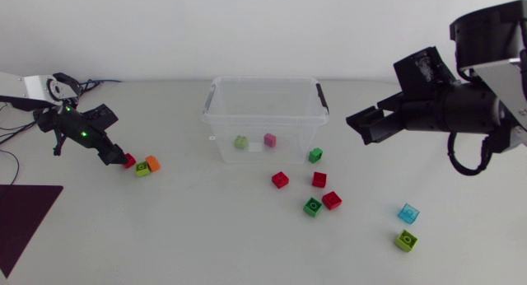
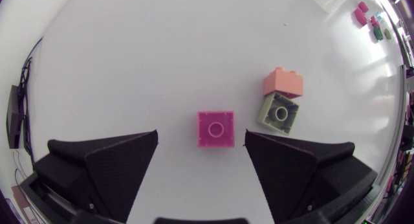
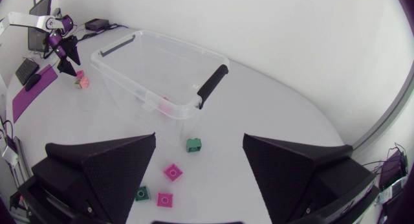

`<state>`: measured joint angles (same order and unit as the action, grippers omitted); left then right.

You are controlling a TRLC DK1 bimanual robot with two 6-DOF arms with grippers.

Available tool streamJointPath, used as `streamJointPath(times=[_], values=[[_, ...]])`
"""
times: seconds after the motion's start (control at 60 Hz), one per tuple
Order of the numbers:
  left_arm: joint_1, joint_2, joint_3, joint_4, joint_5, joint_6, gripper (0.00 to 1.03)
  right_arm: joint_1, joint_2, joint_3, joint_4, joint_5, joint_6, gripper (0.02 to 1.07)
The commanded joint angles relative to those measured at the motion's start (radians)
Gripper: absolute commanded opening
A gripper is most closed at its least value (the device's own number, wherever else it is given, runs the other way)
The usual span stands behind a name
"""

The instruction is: Pick up the duplo bricks and place them in the container

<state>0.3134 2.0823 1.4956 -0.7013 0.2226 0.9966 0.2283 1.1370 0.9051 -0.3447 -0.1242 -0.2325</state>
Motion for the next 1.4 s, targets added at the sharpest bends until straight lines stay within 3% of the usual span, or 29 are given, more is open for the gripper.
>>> streamJointPath(times=[0.0,0.1,0.367,0.667,0.9,1.017,1.217,1.3,1.383], values=[[-0.023,0.044,0.045,-0.017,-0.006,0.028,0.90,-0.038,-0.039,-0.055,-0.017,-0.025,-0.018,1.00],[-0.042,0.073,0.060,-0.017,-0.022,0.023,0.80,-0.090,-0.080,-0.095,-0.033,-0.052,-0.025,1.00],[-0.039,0.122,0.104,-0.040,-0.063,0.011,0.31,-0.221,-0.146,-0.144,-0.088,-0.101,-0.068,1.00],[-0.037,0.062,0.097,-0.119,-0.071,0.008,0.26,-0.310,-0.094,-0.172,-0.134,-0.071,-0.071,1.00],[-0.092,-0.203,0.063,-0.184,0.078,-0.047,0.26,-0.376,-0.020,-0.189,-0.188,-0.063,-0.125,1.00],[-0.148,-0.329,0.046,-0.185,0.159,-0.113,0.26,-0.438,0.023,-0.202,-0.206,-0.071,-0.254,0.99],[-0.318,-0.413,0.092,-0.141,0.287,-0.303,0.26,-0.504,0.075,-0.224,-0.249,-0.066,-0.376,1.02],[-0.387,-0.418,0.097,-0.070,0.304,-0.385,0.26,-0.506,0.093,-0.235,-0.254,-0.034,-0.429,1.02],[-0.461,-0.410,0.091,0.028,0.307,-0.475,0.26,-0.518,0.102,-0.241,-0.260,-0.078,-0.488,1.02]])
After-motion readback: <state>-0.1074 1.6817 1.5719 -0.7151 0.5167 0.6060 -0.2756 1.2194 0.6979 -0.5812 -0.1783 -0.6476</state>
